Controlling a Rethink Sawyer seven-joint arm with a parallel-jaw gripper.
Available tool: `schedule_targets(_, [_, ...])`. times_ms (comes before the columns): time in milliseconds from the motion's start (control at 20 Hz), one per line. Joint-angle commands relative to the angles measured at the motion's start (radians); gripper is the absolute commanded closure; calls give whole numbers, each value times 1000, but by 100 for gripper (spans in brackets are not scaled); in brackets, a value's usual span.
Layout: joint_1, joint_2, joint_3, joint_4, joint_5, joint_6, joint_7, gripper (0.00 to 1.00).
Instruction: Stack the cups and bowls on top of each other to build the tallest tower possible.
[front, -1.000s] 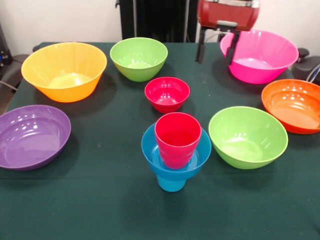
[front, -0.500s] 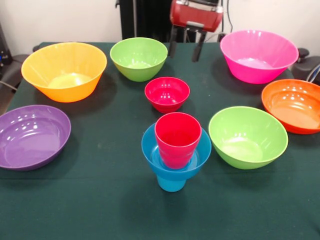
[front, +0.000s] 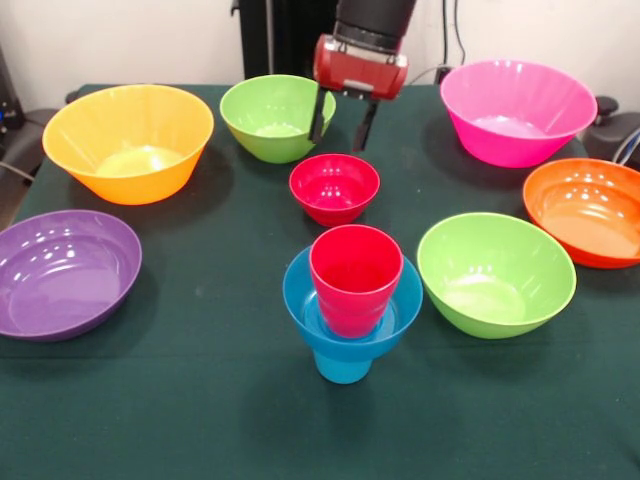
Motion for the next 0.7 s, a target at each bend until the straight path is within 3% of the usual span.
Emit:
schedule_targets(50, [-13,99,95,5,2,-30,181,0])
schedule_targets(450, [-2,100,112,-51,32,27,176,0])
schedule_targets(700, [2,64,113,-54,41,81,164,0])
